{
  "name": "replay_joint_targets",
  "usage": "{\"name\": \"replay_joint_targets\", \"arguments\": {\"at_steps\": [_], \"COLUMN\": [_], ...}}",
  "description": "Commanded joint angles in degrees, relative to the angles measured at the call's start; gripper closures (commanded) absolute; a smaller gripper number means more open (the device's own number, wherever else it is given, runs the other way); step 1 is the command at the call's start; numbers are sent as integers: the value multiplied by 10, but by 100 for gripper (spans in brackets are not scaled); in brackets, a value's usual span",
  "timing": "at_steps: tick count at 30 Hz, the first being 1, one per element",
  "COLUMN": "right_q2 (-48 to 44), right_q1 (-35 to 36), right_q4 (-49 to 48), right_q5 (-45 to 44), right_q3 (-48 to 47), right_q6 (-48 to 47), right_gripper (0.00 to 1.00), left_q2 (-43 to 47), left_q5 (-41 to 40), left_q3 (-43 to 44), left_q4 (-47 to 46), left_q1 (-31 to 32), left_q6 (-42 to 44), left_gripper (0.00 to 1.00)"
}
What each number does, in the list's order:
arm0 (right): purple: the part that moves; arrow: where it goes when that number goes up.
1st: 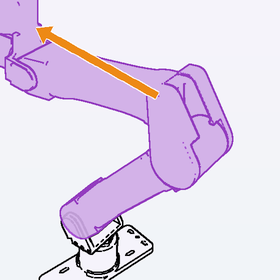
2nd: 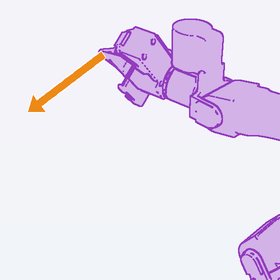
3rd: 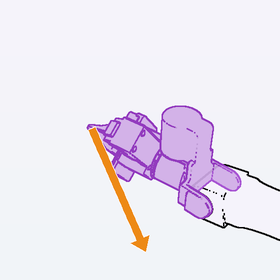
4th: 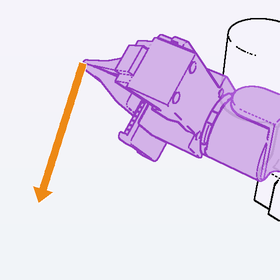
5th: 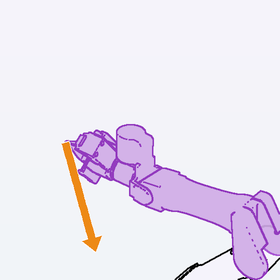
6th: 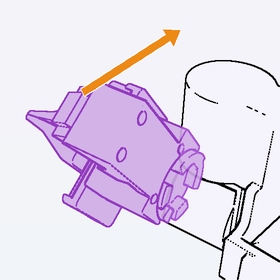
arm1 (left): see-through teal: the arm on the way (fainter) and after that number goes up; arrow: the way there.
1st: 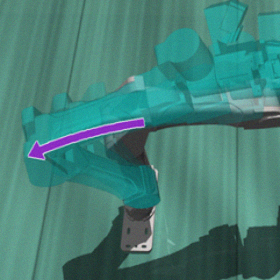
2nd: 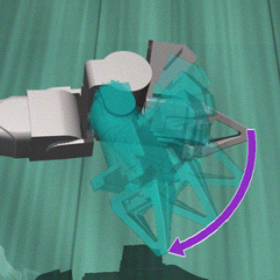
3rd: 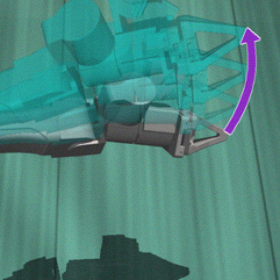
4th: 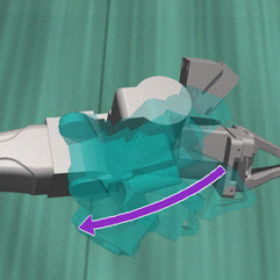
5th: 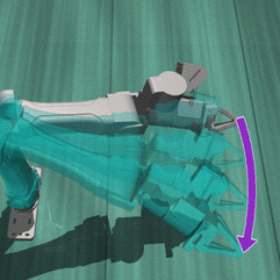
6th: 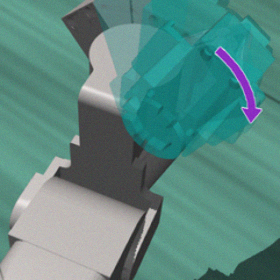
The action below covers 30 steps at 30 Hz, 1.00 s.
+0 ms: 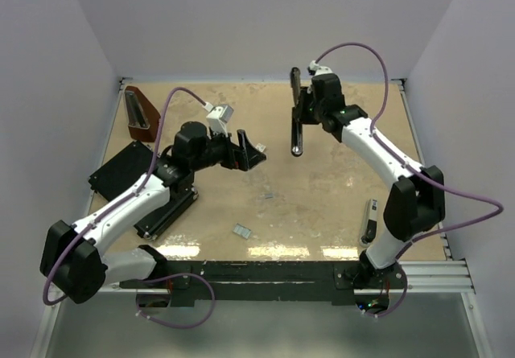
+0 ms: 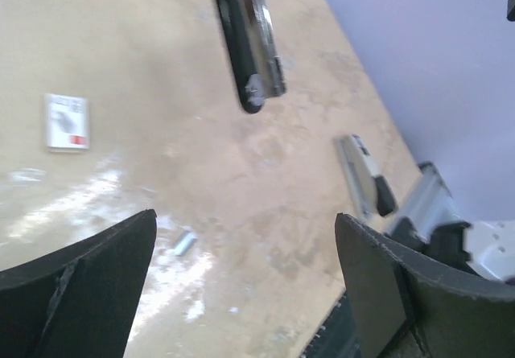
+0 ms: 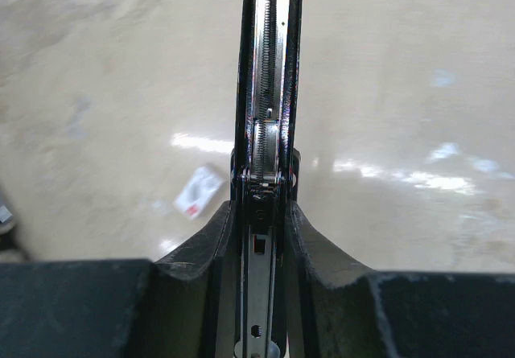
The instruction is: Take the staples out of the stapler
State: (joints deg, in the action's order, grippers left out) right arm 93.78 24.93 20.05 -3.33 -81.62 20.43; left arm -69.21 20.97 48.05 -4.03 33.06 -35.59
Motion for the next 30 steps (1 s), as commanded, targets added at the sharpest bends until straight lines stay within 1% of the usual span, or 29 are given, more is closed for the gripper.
{"name": "replay_joint_targets", "arguments": {"at_steps": [1,2,5,7,8,9,12,13,15,17,19,24,27,28,30], "right_q2": [48,76,125,156,170,204,256,264,279,299,311,314,311,309,302], "right_q1": [-71,-78,-105,-124,-130,-142,-160,-164,-173,-174,-175,-176,-177,-178,-178], "right_q4": [14,19,30,44,50,66,91,92,80,78,83,66,72,72,72], "right_q5": [-69,-79,-103,-117,-117,-117,-124,-125,-115,-119,-121,-115,-113,-112,-113], "right_q3": [-64,-74,-103,-128,-141,-167,-214,-221,-232,-238,-246,-233,-224,-221,-211], "right_q6": [-20,-15,-10,-4,1,6,19,22,30,29,28,26,27,25,25], "right_gripper": [100,100,97,98,98,98,100,99,97,93,92,90,80,75,67], "left_q2": [13,14,25,56,68,85,99,104,112,112,110,105,109,112,118], "left_q5": [-185,-192,-232,-240,-240,-244,-309,-324,-329,-348,-370,-373,-383,-385,-386], "left_q3": [106,114,106,74,38,27,29,22,17,18,22,23,26,24,22], "left_q4": [216,241,268,240,209,202,222,219,213,215,221,228,230,231,229], "left_q1": [-2,-2,-1,-1,-1,-2,-1,-1,-1,-1,-1,-1,-1,-2,-2], "left_q6": [170,186,224,222,221,222,231,228,222,222,222,227,225,224,224], "left_gripper": [1,0,0,0,0,0,0,0,0,0,0,0,0,0,0]}}
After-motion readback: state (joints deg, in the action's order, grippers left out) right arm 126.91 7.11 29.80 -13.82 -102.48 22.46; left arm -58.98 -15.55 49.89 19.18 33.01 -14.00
